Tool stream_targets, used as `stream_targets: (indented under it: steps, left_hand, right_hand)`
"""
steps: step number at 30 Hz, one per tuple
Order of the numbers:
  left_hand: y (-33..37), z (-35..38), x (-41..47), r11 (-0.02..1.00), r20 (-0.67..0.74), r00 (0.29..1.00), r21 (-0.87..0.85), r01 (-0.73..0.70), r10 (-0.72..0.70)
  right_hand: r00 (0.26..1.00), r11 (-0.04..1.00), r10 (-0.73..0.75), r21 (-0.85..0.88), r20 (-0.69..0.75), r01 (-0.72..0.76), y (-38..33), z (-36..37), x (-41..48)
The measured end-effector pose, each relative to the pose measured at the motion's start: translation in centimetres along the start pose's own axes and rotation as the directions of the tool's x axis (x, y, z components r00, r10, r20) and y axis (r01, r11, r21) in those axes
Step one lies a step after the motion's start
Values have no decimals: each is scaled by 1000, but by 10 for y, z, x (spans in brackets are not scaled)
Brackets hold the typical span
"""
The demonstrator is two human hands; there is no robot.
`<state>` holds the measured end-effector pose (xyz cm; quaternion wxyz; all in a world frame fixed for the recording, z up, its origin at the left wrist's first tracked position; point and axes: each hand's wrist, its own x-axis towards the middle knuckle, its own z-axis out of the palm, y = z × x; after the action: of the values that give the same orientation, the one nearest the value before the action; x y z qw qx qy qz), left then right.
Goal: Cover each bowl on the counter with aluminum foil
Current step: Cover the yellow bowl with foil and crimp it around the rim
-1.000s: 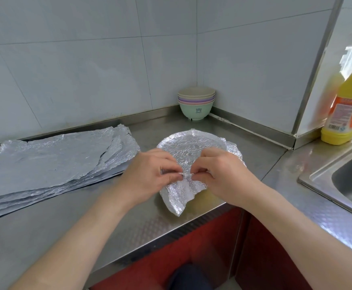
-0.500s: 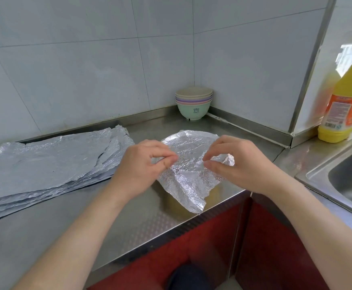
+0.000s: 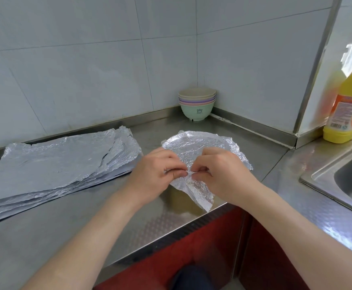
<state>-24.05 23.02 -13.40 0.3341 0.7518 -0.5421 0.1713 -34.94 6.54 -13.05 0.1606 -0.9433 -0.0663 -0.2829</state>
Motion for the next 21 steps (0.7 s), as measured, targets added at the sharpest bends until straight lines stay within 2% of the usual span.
stream_targets:
  steps: [3,6,11,16,21]
  left_hand:
    - [4,8,1,994,-10,997,81,-79,80]
    - [9,11,2,992,3,995,82,-96,96]
    - [19,10,4,998,29,999,44,-40,39]
    - [12,1,6,998,-24,998,7,58,-57]
    - [9,-1,6,997,34,997,-31,71,-70]
  right_hand:
    - [1000,999,8,45,-1,-8,5,-3,-1]
    - [999,997,9,79,38,-12,12,-14,-2]
    - [994,995,33,95,106,-43,28,-35,-7]
    - [996,990,62,122,56,-68,27,-35,-10]
    - [1000,998,-1,67,12,0,17,-15,-10]
